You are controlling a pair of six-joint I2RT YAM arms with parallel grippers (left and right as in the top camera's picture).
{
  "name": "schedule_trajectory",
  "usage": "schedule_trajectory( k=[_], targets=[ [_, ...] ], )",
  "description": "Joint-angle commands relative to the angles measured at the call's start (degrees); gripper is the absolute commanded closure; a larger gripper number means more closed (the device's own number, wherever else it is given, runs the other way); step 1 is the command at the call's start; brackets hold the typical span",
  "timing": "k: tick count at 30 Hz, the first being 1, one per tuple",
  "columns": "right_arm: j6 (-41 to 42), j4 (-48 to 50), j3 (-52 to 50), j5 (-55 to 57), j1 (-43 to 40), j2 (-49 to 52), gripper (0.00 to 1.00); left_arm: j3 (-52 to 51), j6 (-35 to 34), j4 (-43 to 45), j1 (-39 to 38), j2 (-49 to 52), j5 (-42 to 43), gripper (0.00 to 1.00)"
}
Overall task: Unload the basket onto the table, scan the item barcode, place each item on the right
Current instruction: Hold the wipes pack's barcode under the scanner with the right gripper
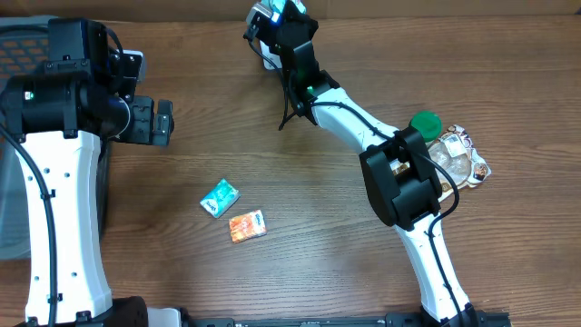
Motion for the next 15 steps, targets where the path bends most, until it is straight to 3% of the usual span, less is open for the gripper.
schedule_trajectory(
  k=[1,9,15],
  targets=[
    [0.13,0.46,0.52,0.68,0.13,-0.2,0.96,0.46,0.63,0.09,-0.07,0.2,-0.13,0.0],
    [0.76,-1.49,0.52,2.14,1.57,-2.34,0.96,0.46,0.63,0.09,-0.07,0.2,-0.13,0.01],
    [14.43,-9.81,0.52,1.62,2.99,-10.97,0.96,0.46,0.61,0.11,-0.07,0.2,-0.13,0.0]
  ],
)
